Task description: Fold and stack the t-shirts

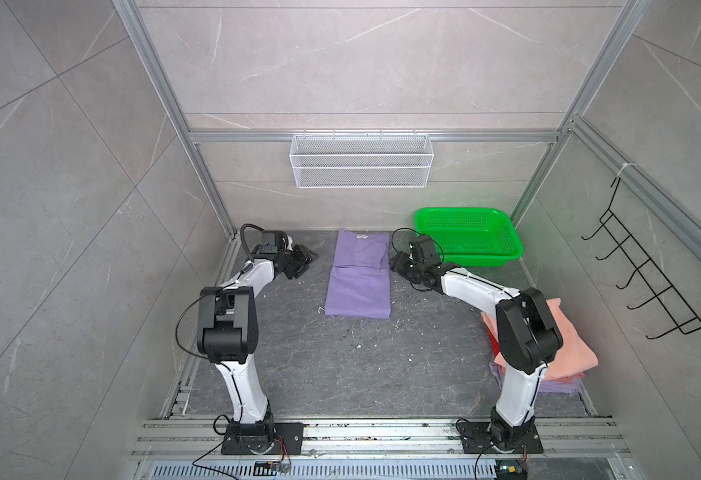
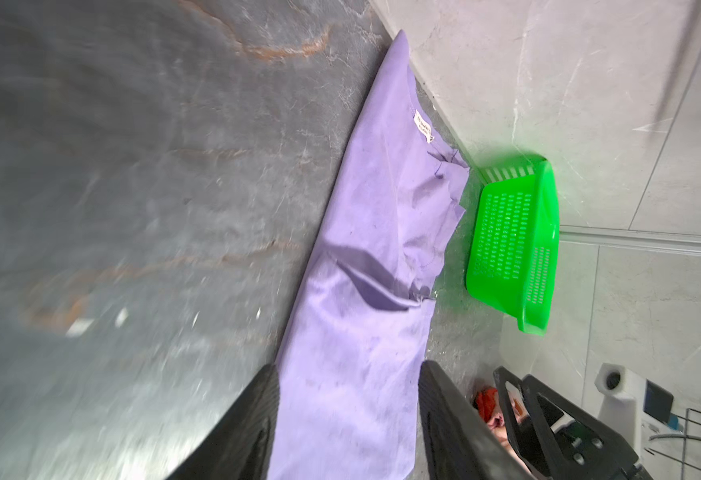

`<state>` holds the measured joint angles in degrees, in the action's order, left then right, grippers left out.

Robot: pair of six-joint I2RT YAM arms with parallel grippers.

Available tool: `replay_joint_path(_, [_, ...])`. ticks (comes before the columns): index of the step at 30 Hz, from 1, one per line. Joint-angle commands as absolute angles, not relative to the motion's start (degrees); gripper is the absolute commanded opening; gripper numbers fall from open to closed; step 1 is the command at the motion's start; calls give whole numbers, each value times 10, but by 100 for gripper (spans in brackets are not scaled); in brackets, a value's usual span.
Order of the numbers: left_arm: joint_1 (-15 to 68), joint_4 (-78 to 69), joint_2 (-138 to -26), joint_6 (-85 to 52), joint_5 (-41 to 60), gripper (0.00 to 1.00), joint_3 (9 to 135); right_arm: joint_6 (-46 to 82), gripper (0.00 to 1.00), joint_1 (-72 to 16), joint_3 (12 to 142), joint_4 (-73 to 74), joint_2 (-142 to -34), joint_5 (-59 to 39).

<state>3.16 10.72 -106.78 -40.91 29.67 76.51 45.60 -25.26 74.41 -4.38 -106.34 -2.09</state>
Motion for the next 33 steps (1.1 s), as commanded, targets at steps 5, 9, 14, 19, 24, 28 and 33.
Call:
replay_joint_path(5, [48,139,-908,-382,271,67,583,525,64,-299,550,-13,-935,-69])
replay_joint_path(9, [57,126,-860,-396,280,68,494,569,68,-335,474,22,-897,-64])
replay_joint_path(14, [59,101,-864,-415,299,68,443,639,70,-362,413,114,-912,-67])
replay_joint_path(19, [66,6,-916,-475,340,66,412,691,70,-384,403,162,-954,-35])
replay_joint_path(24, [88,-34,-974,-514,346,64,422,750,68,-393,391,218,-992,1])
replay_joint_path(28, [91,-51,-1000,-529,345,60,425,782,67,-401,388,232,-1010,33])
replay_joint_path(33, [93,-66,-1024,-542,348,47,432,809,65,-405,392,278,-1050,38])
